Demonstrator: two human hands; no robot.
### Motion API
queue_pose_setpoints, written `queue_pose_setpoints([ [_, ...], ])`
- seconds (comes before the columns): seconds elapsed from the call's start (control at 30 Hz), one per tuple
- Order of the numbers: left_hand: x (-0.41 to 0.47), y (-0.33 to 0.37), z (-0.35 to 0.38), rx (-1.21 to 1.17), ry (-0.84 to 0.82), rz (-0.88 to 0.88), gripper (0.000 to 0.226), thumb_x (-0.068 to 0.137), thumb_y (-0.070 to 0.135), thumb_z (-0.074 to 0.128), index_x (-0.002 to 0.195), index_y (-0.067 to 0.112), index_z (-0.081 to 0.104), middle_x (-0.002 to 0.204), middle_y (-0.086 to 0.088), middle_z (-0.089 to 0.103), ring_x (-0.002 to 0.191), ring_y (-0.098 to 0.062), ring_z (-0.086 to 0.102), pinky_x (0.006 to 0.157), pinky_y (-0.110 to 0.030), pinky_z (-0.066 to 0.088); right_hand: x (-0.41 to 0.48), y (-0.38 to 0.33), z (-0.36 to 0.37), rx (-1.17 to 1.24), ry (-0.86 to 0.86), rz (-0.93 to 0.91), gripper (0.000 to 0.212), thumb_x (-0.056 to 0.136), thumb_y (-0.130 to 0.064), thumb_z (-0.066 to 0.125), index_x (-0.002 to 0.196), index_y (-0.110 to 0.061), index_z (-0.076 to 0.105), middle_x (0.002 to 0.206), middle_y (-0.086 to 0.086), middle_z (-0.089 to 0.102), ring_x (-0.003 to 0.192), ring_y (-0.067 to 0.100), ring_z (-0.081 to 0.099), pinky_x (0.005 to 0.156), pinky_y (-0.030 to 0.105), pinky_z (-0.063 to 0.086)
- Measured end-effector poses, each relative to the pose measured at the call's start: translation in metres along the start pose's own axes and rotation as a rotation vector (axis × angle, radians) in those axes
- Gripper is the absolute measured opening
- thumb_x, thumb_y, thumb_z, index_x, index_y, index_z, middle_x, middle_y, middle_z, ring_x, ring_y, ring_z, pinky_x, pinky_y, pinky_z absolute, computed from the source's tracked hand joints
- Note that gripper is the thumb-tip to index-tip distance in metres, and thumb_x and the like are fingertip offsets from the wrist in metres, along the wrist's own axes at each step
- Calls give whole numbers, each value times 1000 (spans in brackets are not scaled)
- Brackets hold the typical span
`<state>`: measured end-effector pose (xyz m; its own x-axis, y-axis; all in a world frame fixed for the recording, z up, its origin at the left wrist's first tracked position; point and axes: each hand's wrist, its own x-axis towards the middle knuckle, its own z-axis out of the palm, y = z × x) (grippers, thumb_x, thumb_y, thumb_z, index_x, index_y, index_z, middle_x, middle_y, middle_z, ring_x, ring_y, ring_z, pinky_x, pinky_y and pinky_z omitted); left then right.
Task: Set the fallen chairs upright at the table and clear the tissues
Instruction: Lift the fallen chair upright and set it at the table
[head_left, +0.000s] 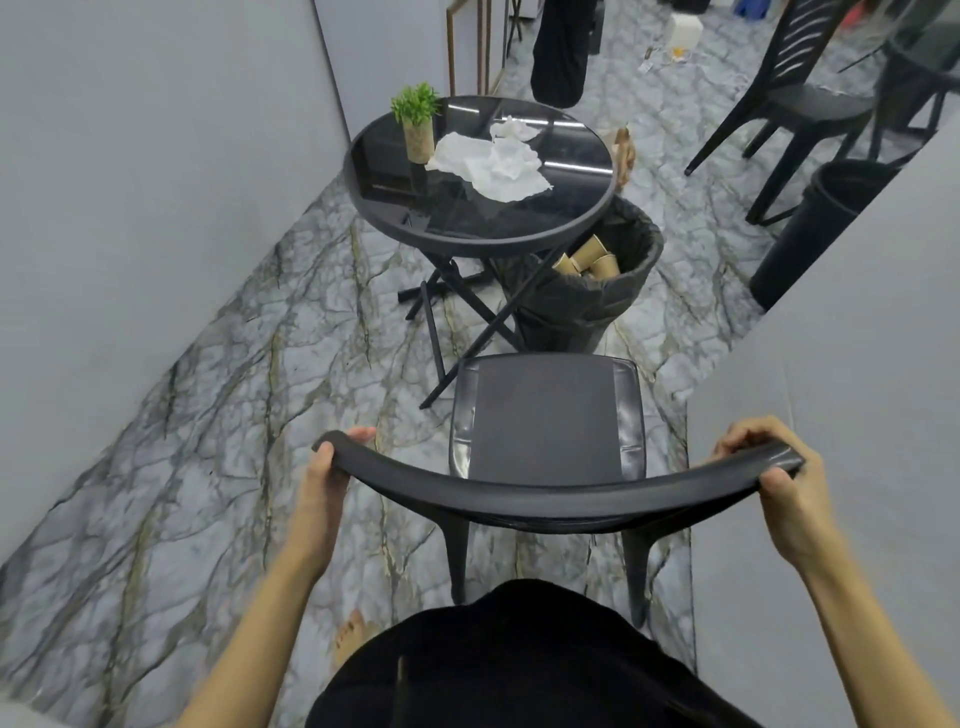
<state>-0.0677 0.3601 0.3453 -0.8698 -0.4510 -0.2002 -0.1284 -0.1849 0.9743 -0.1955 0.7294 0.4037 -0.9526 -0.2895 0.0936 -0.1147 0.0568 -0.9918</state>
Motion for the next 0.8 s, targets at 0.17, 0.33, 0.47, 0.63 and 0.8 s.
queue_pose_setpoints([
  [0.17, 20, 6, 8, -146, 155, 97, 46, 72, 60, 42, 84, 21, 62, 94, 10, 67, 100, -3, 57, 95, -25, 38, 2, -2, 17, 13, 7, -24, 58, 45, -82, 65, 66, -28, 63, 61, -14, 62, 58, 2, 55, 52, 12, 41],
  [0.33, 45, 24, 11, -221, 190, 85, 29, 77, 41, 40, 77, 17, 57, 78, 4, 60, 69, -3, 55, 71, -22, 41, 1, 0, 25, 44, 53, -29, 59, 46, -82, 66, 63, -26, 62, 58, -13, 58, 53, 5, 51, 50, 15, 37],
  [0.47, 65, 33, 18, -224, 129, 102, 25, 73, 41, 46, 76, 18, 55, 67, 11, 64, 63, 1, 56, 60, -14, 46, 4, 1, 25, 70, 144, -46, 59, 47, -82, 66, 61, -25, 62, 56, -12, 57, 52, 7, 48, 48, 17, 35],
  [0.63, 91, 47, 19, -257, 97, 128, 22, 75, 36, 44, 72, 18, 55, 56, 13, 64, 55, 2, 57, 50, -11, 46, 20, 2, 30, 49, 236, -57, 56, 47, -80, 67, 61, -25, 61, 57, -10, 56, 54, 14, 46, 51, 20, 34],
  [0.8, 100, 62, 32, -307, 99, 107, 21, 82, 32, 41, 71, 19, 55, 53, 13, 63, 52, 1, 57, 51, -12, 48, 41, -6, 31, 71, 294, -115, 43, 55, -71, 67, 58, -29, 63, 54, -15, 59, 52, 2, 49, 51, 15, 35],
])
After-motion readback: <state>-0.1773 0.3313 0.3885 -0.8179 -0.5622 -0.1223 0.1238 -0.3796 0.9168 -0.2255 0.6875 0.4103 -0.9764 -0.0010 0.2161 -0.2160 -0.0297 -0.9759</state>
